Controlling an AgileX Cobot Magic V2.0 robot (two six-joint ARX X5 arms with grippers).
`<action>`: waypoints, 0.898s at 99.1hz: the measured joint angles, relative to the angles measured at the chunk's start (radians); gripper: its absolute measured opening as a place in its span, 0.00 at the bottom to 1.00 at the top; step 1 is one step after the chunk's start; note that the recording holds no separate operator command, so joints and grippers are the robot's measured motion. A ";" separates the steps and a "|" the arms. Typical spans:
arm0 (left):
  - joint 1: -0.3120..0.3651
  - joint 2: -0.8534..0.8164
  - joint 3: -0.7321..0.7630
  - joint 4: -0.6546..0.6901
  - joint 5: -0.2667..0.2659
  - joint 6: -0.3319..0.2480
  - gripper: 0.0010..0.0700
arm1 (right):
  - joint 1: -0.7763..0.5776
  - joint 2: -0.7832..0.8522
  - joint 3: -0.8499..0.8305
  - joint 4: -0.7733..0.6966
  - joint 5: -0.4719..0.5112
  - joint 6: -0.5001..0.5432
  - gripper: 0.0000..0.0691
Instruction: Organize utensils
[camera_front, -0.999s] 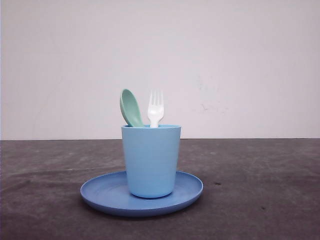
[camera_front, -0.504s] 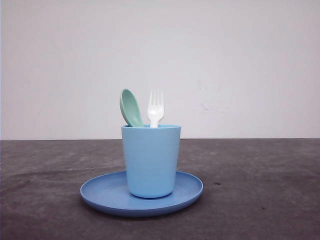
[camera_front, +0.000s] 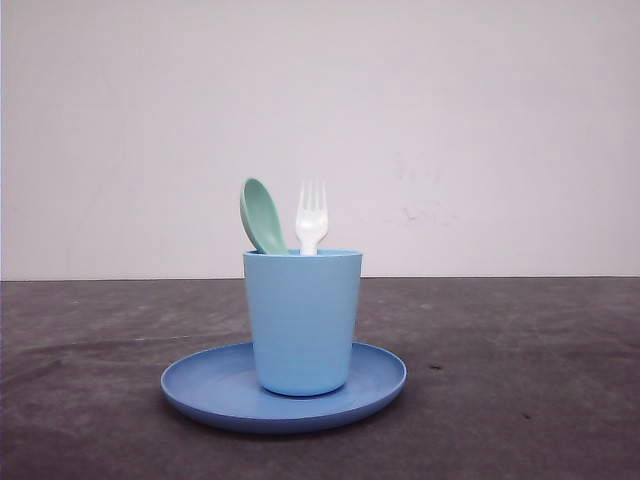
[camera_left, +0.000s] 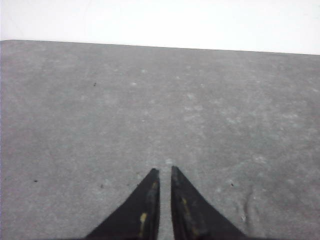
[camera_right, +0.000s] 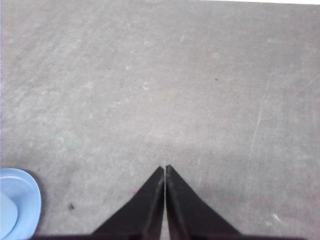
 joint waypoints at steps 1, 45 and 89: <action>0.000 0.000 0.000 0.000 0.000 0.000 0.01 | 0.000 0.000 0.000 0.001 0.000 0.000 0.01; 0.000 0.000 0.000 0.000 0.000 0.000 0.01 | -0.017 -0.046 -0.004 0.028 0.055 -0.011 0.01; 0.000 0.000 0.000 0.000 0.000 0.000 0.01 | -0.100 -0.476 -0.425 0.120 0.074 -0.028 0.01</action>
